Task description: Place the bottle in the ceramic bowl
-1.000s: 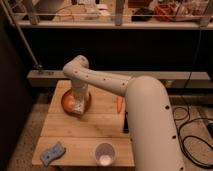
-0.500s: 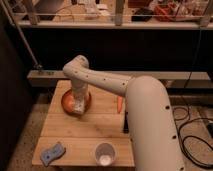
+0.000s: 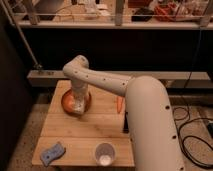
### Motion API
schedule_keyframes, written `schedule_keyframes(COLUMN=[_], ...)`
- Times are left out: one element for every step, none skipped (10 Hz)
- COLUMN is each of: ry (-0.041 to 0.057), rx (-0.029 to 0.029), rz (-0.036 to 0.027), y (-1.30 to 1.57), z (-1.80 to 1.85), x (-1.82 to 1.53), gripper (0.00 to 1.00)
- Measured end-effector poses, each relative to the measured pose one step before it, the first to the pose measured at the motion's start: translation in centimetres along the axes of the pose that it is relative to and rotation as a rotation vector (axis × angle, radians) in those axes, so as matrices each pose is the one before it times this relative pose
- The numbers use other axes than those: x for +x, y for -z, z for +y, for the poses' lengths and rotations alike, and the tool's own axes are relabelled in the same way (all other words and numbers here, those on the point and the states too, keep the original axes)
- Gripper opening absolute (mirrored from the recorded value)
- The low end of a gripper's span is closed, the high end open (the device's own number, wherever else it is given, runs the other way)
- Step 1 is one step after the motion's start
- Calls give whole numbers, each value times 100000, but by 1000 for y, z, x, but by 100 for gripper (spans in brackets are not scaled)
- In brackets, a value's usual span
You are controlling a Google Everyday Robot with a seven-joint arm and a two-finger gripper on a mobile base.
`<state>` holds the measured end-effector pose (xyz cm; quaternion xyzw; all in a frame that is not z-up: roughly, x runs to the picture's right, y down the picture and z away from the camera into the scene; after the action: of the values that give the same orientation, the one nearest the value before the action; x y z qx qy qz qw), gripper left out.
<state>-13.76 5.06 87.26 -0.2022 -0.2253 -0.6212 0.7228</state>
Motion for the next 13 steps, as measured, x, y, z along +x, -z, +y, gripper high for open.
schedule_keyframes(ry=[30, 80, 99, 160, 143, 160, 163, 140, 131, 114, 120, 111, 167], rx=[23, 5, 3, 21, 10, 6, 7, 8, 46, 16, -6, 7, 7], rz=[16, 1, 14, 12, -2, 3, -6, 6, -15, 15, 4, -4, 5], y=[10, 1, 3, 8, 4, 3, -4, 4, 12, 9, -2, 2, 4], z=[-1, 0, -4, -9, -9, -2, -3, -2, -14, -9, 1, 0, -2], x=[17, 4, 4, 12, 3, 1, -2, 2, 10, 15, 0, 2, 3], gripper=[37, 37, 37, 37, 37, 37, 37, 37, 37, 37, 37, 37, 37])
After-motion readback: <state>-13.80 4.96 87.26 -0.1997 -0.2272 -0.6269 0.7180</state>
